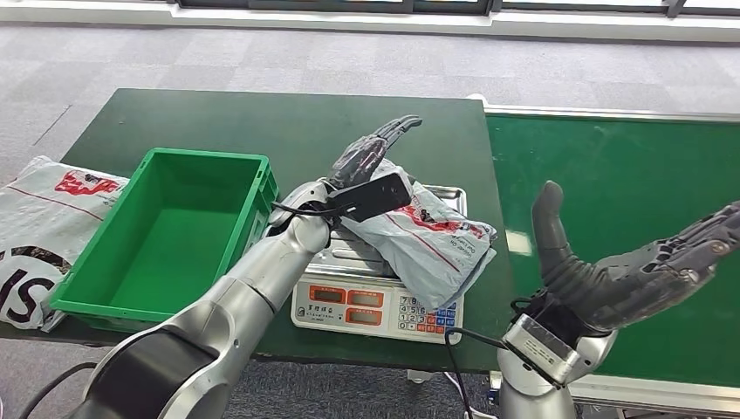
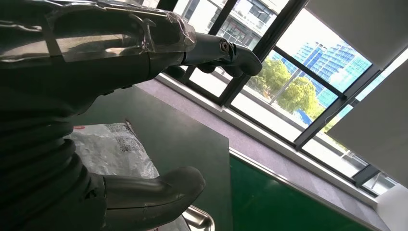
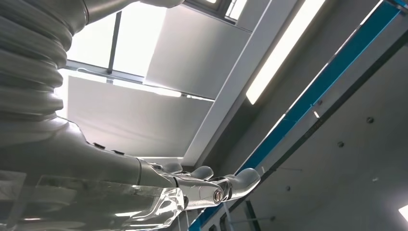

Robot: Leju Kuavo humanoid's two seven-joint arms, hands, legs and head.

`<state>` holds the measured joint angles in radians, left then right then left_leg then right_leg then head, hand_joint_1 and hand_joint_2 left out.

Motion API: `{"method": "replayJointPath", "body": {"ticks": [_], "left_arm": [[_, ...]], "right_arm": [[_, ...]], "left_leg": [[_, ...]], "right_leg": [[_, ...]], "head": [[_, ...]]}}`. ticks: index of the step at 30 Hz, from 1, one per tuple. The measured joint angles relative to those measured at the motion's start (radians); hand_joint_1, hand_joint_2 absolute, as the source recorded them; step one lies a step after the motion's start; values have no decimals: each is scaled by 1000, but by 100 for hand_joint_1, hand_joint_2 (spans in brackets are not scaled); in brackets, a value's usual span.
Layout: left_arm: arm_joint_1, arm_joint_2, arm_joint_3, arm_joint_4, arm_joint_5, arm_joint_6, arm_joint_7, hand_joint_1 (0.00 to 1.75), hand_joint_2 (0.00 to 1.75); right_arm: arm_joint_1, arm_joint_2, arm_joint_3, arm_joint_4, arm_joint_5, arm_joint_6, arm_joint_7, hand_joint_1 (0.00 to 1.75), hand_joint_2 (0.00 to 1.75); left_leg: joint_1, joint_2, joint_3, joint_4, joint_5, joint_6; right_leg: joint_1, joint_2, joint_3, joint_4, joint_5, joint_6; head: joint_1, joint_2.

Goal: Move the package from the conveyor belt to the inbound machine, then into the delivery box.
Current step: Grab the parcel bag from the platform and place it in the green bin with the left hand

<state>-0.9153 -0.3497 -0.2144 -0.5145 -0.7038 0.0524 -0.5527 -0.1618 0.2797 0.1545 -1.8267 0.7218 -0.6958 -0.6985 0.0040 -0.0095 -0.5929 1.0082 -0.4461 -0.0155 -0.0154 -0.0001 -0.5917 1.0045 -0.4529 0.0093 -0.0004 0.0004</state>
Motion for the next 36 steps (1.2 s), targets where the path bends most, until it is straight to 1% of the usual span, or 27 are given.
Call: {"method": "replayJointPath", "body": {"ticks": [5,8,12,14,17,21,26,36], "left_arm": [[-1,-2,1,2,5,-4,0,0,175],[-2,-2,1,3,52,-37,13,0,175],[-8,-2,1,12,172,-102,76,0,175],[-9,-3,1,20,217,-114,109,0,175],[-9,-3,-9,40,262,-102,143,0,175],[5,-3,-62,82,305,-68,174,0,175],[42,-3,-116,122,322,-52,184,0,175],[76,-3,-150,166,336,-42,188,0,175]], "right_arm": [[-1,0,0,6,0,0,0,0,175],[-1,0,0,10,0,0,0,0,175],[-2,0,1,20,-3,0,0,0,175],[-4,0,3,25,-2,0,0,0,175],[-5,0,6,30,3,0,0,0,175],[-5,0,7,30,7,0,0,0,175],[-5,1,7,30,10,0,0,0,175],[-5,1,7,33,11,0,0,0,175]], "left_leg": [[0,0,0,0,0,0],[0,0,0,0,0,0],[0,0,0,0,0,0],[0,0,0,0,0,0],[0,0,0,0,0,0],[0,0,0,0,0,0],[0,0,0,0,0,0],[0,0,0,0,0,0]], "right_leg": [[0,0,0,0,0,0],[0,0,0,0,0,0],[0,0,0,0,0,0],[0,0,0,0,0,0],[0,0,0,0,0,0],[0,0,0,0,0,0],[0,0,0,0,0,0],[0,0,0,0,0,0]], "head": [[0,0],[0,0],[0,0],[0,0],[0,0],[0,0],[0,0],[0,0]]}}
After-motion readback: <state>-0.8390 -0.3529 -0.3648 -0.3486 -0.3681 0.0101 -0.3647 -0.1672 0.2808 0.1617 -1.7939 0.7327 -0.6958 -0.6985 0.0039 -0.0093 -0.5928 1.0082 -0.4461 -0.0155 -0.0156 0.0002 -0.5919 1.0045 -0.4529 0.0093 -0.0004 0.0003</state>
